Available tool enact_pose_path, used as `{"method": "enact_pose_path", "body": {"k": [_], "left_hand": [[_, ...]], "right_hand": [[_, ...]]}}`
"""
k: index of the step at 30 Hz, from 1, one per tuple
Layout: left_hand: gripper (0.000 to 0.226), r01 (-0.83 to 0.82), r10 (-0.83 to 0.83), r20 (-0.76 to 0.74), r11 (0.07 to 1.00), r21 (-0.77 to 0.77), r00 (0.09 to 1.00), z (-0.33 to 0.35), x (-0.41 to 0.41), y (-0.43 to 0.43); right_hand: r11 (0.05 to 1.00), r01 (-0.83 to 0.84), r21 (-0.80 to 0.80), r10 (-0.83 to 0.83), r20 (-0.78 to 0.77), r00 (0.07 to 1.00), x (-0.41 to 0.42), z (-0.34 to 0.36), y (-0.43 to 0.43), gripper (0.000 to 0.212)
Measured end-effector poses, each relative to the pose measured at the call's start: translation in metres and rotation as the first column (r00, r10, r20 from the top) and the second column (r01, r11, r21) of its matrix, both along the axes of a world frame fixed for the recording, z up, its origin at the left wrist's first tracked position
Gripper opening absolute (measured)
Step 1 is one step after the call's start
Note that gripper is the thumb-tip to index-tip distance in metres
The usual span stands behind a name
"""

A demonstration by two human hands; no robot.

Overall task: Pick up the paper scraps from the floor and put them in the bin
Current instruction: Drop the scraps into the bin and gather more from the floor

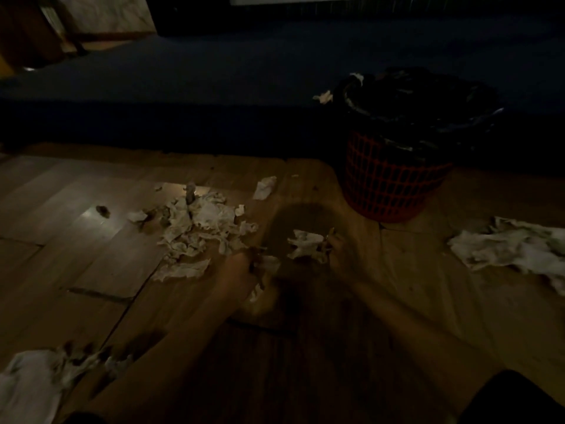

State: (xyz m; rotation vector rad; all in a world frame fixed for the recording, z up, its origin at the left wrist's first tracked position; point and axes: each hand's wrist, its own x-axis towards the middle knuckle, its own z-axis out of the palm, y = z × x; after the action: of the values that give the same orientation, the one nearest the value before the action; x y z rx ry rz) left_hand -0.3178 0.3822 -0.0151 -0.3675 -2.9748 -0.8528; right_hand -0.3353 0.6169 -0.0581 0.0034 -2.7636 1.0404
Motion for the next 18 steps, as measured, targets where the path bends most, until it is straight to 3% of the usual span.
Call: {"method": "enact_pose_path", "body": {"k": [2, 9, 15, 18], "left_hand": [[0.025, 0.031, -0.031, -0.006, 0.996, 0.089, 1.000, 0.013, -0.013, 0.010], [0.017, 0.163, -0.149, -0.210, 0.985, 0.051, 0.966, 0.139, -0.088, 0.108], [0.025, 0.279, -0.165, -0.484, 0.945, 0.173, 0.860, 0.234, -0.127, 0.200], [0.024, 0.289, -0.130, -0.552, 0.934, 0.211, 0.824, 0.255, -0.143, 0.238]], "right_hand": [[0.999, 0.022, 0.030, -0.019, -0.099, 0.995, -0.009, 0.035, 0.012, 0.017], [0.994, 0.064, 0.086, -0.011, -0.507, 0.862, -0.042, 0.189, 0.060, 0.010], [0.967, 0.250, -0.052, -0.225, -0.633, 0.741, -0.074, 0.265, 0.121, 0.010], [0.939, 0.342, -0.042, -0.292, -0.627, 0.722, -0.089, 0.273, 0.149, 0.017]]}}
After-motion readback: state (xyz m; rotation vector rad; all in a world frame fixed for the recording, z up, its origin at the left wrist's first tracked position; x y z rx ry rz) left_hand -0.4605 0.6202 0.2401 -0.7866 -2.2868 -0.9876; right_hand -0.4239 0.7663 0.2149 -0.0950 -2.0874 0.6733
